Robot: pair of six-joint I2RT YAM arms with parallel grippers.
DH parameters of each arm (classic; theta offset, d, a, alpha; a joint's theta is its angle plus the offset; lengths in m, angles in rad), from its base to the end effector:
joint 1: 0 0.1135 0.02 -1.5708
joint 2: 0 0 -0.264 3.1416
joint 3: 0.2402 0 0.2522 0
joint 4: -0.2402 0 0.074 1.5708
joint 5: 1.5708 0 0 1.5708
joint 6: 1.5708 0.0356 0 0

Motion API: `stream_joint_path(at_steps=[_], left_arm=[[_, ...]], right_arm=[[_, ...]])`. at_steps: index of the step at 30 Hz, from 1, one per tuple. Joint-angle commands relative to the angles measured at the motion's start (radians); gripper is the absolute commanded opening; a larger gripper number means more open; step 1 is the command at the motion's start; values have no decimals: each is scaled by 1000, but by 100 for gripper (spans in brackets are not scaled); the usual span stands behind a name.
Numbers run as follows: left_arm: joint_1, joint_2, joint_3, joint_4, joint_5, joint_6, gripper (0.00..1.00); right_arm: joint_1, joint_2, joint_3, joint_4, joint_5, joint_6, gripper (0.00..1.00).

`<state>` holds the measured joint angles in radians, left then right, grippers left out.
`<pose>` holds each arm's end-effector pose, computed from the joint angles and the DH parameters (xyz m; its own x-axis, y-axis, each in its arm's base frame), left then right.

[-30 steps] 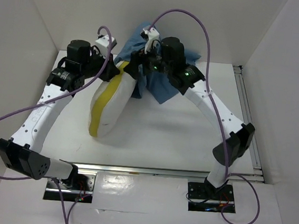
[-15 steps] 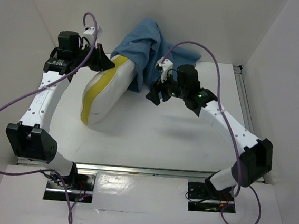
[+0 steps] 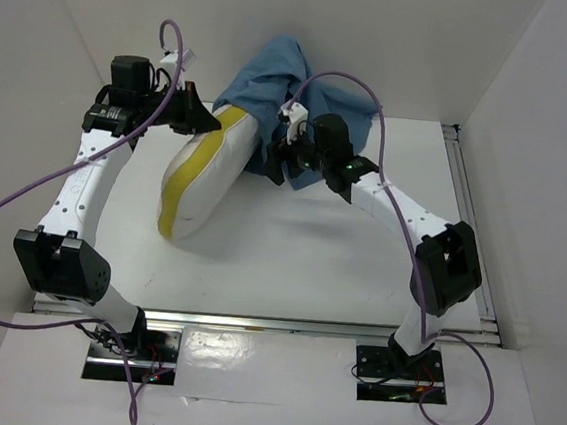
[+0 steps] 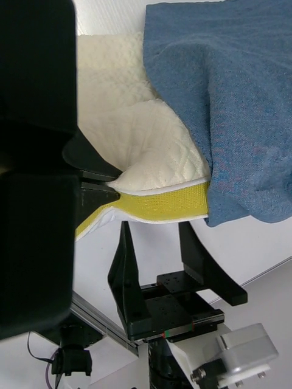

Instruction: Put the pillow into the pillowcase

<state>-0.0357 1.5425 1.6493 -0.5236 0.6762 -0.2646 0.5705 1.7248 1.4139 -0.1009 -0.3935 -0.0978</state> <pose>0.3417 -0.0345 0.4220 -0.5473 -0.1846 -0.8163 0.4731 0.7364 -0.4837 0.3377 0.2329 0.3138 -0.2577 -0.2725 -0.9270 -0.8236 0.5636 0.0633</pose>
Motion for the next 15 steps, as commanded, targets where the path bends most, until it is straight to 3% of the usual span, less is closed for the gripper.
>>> stream_joint_path(at_steps=[1,12,15], left_arm=[[5,-25,47,63,65,1,0],[5,-35,67,40,65,1,0],[5,-35,67,40,65,1,0]], right_arm=[[14,41,74,139,4,12,81],[23,203,171,248,117,-25,75],[23,226,160,285,117,-60,18]])
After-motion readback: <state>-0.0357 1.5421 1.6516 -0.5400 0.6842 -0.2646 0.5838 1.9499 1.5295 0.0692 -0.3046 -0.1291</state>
